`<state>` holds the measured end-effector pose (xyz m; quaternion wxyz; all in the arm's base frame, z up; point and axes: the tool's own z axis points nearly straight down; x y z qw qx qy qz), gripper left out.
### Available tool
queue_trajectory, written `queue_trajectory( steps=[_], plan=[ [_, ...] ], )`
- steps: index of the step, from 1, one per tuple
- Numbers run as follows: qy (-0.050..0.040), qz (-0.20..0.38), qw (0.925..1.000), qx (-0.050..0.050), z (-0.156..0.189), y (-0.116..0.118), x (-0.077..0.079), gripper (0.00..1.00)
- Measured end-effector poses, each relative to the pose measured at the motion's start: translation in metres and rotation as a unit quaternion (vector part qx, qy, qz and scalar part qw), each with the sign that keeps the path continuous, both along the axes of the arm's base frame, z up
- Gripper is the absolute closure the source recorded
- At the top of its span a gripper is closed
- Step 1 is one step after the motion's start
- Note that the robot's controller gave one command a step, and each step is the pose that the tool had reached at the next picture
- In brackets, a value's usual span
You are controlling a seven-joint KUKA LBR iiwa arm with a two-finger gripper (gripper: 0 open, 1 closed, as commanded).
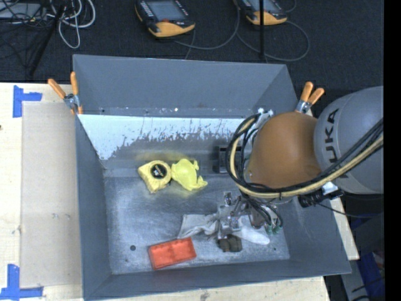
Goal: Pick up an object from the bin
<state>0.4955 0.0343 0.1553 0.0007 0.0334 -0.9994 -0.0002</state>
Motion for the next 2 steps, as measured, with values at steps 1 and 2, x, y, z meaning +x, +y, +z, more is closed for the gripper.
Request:
queue_trajectory(
  steps=[1, 2],
  plan=[
    [0.0, 0.0, 1.0, 0.0, 0.0, 0.0, 0.0, 1.0],
    [0.0038, 0.005, 1.0, 0.0, 0.045, 0.001, 0.001, 1.0]
  ],
)
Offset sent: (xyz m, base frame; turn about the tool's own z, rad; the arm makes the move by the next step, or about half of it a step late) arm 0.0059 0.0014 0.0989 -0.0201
